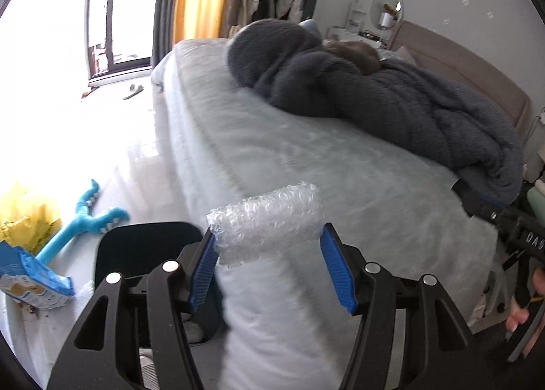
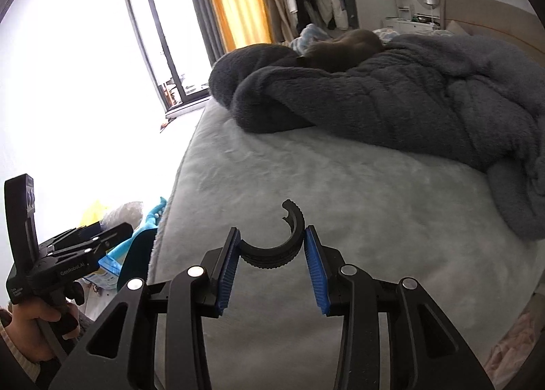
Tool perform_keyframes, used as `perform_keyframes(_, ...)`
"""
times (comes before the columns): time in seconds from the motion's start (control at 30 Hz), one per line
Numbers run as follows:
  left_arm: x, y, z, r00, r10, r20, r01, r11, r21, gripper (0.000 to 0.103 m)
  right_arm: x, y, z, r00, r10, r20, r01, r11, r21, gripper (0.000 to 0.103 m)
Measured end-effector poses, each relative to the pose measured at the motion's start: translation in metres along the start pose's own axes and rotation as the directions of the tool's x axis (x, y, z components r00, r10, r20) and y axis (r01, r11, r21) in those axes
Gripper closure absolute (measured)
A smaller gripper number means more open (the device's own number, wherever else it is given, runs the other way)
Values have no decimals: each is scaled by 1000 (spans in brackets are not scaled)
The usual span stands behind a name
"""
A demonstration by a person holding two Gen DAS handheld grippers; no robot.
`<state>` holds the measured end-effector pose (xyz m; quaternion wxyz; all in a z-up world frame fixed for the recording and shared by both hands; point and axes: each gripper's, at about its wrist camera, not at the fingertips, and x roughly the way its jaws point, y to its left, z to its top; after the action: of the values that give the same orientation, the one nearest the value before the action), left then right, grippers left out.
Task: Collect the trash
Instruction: 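Carry the bubble wrap in the left tool while the right tool carries the clip to the bin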
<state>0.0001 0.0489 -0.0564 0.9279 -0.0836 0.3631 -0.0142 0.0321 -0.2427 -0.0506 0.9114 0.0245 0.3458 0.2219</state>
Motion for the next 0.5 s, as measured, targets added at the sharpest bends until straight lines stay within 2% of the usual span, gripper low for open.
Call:
perform_keyframes(0.23,-1,45,-7,998,36,-45,-38,998,-56,41,20,42,5,999,35,-26,-36,998,-53,64)
perform_keyframes(0.5,5,78,-15,991,81,-103,-91,991,-100,41,39,97,11,994,90,-62,-98,986,-134,64)
